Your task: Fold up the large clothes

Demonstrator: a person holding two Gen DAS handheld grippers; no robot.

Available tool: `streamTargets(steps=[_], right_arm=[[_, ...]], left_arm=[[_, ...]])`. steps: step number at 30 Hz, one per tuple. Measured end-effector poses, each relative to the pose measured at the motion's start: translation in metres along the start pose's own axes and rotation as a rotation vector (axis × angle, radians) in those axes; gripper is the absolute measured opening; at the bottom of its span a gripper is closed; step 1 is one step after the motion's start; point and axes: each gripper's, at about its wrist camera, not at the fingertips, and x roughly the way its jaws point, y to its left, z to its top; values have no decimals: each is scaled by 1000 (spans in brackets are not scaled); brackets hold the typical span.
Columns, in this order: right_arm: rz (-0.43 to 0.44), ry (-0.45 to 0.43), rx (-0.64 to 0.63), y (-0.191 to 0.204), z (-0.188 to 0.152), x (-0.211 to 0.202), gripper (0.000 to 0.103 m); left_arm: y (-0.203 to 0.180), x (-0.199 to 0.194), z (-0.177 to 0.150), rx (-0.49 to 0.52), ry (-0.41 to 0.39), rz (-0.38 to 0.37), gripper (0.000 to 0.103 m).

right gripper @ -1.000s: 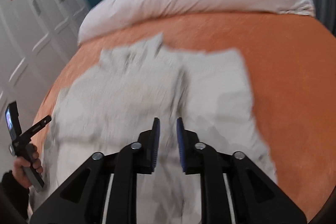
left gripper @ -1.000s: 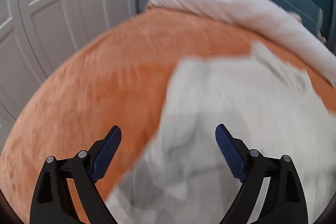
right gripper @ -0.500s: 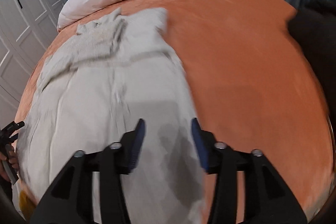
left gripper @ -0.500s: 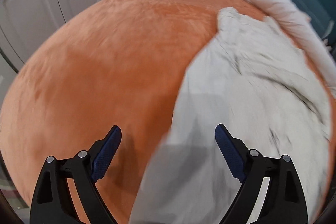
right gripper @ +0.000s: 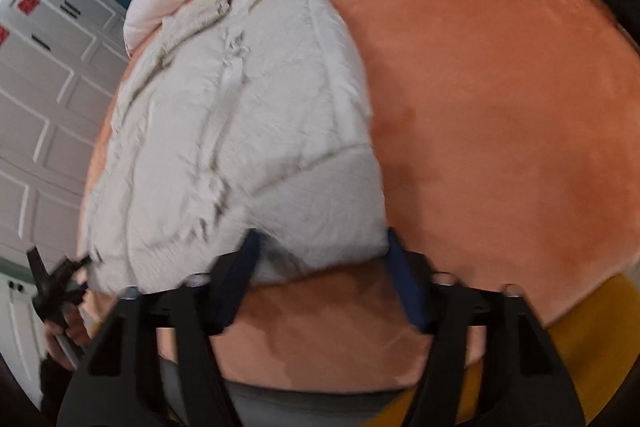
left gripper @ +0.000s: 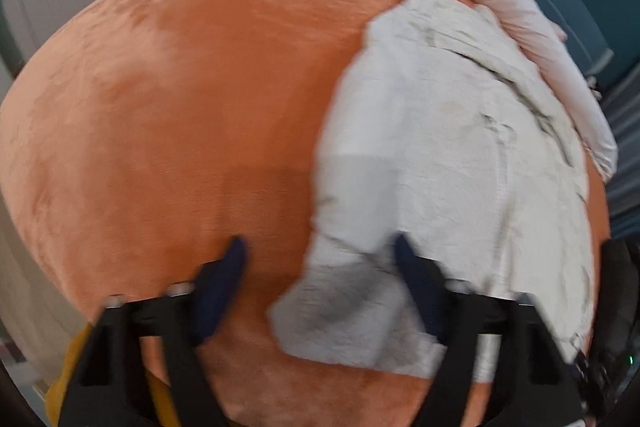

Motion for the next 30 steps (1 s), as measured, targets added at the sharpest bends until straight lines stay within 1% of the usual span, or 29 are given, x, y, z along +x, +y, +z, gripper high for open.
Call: streamTargets(steps=[1, 2, 3, 5, 7, 8, 9, 11, 12, 13, 14, 15, 16, 17, 18, 19, 20, 21, 22, 23, 24, 26, 27, 28, 29, 30], right_arm=[[23, -4, 3, 3, 2, 0, 23], [42, -5, 8, 8, 4, -2, 14], [27, -15, -9, 15, 4, -8, 12], [-7, -32, -95, 28, -6, -31, 9], [-23, -19, -127, 26, -22, -52, 6], [-28, 1, -133, 24, -28, -60, 0], [-52, 32, -146, 19, -42, -72, 0], [-136, 81, -193, 12, -65, -86, 0], [-177, 121, -219, 5, -83, -92, 0], [-199, 143, -222, 0, -93, -97, 0], [-213, 146, -213, -6, -98, -103, 0], [-212, 118, -168, -14, -98, -113, 0], [-201, 82, -131, -19, -91, -119, 3], [-189, 18, -88, -21, -79, -125, 13], [-169, -13, -67, -18, -66, -123, 25], [-139, -34, -53, -13, -51, -119, 56], [-89, -63, -53, -5, -30, -108, 71], [-74, -82, -62, 2, -17, -100, 70], [-52, -88, -78, 9, -1, -87, 71], [-27, -75, -91, 15, 11, -72, 71], [-21, -53, -96, 21, 24, -51, 71], [-5, 4, -93, 26, 39, -15, 71], [-19, 20, -83, 27, 41, -2, 53], [-42, 31, -75, 25, 40, 5, 39], [-40, 37, -67, 25, 40, 7, 23], [-20, 29, -69, 26, 40, 3, 13]], left_arm=[[-6, -2, 2, 17, 19, -43, 24], [-8, -4, 2, 28, 25, -47, 15], [-15, -13, 1, 62, 11, -44, 11], [-22, -31, -3, 124, -16, -48, 3], [-21, -59, -18, 186, -29, -28, 1], [-19, -68, -23, 199, -21, -22, 1], [-14, -78, -35, 215, 1, -16, 1], [-4, -90, -62, 235, 52, 6, 0], [5, -94, -83, 256, 89, 38, 0], [8, -94, -96, 278, 114, 72, 0], [11, -95, -108, 298, 132, 102, 0], [16, -100, -114, 283, 133, 114, 0], [19, -106, -111, 250, 110, 116, 0], [20, -110, -105, 216, 80, 111, 8], [18, -115, -90, 159, 28, 75, 22], [15, -117, -79, 131, -2, 51, 67], [12, -116, -71, 108, -28, 38, 91], [8, -113, -59, 78, -75, 7, 89], [3, -108, -49, 62, -92, -14, 89], [-3, -98, -41, 50, -85, -36, 89], [-9, -82, -30, 38, -60, -56, 89], [-10, -55, -23, 19, -12, -66, 89], [-11, -40, -20, 7, 24, -65, 87], [-11, -28, -20, 2, 55, -64, 72], [-11, -23, -21, 1, 74, -65, 43], [-12, -19, -23, 5, 106, -101, 33]])
